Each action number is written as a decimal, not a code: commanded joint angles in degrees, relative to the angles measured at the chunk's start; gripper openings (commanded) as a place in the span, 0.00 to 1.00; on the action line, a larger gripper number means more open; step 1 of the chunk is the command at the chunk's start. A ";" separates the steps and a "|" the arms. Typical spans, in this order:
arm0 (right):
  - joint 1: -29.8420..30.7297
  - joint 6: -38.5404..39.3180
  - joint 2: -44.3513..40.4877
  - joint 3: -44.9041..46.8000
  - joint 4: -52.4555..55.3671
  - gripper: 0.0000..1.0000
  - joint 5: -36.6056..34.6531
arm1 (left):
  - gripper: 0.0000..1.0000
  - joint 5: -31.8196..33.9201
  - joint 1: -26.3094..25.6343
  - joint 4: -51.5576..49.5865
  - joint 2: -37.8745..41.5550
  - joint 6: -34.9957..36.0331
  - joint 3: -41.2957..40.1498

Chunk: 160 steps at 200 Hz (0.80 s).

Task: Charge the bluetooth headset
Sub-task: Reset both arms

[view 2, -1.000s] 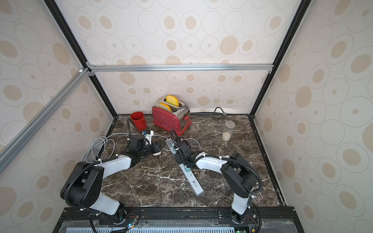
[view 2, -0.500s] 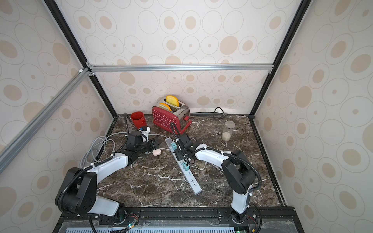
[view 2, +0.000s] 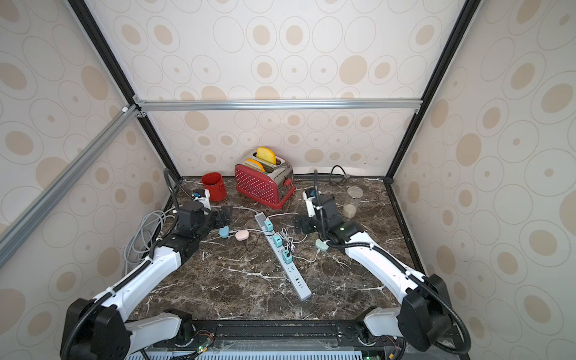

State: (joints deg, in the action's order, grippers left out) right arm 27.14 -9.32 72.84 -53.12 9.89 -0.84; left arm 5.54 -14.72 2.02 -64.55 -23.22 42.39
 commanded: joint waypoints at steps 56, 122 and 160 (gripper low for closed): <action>-23.57 -0.47 -6.54 18.67 -15.81 0.99 -1.49 | 0.99 34.61 0.81 15.81 10.63 18.51 -20.15; -25.22 2.82 -2.53 28.14 -31.25 0.99 -6.31 | 0.99 27.17 6.86 37.05 -2.41 21.79 -26.91; -25.20 5.28 2.43 30.31 -42.27 0.99 -7.80 | 0.99 20.17 9.02 51.24 -14.14 22.92 -25.34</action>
State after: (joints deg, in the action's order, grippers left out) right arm 1.91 -6.87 72.97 -23.11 -23.77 -6.94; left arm 30.92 -7.14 41.69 -72.93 -2.00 14.94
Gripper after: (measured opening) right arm 0.986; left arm 0.989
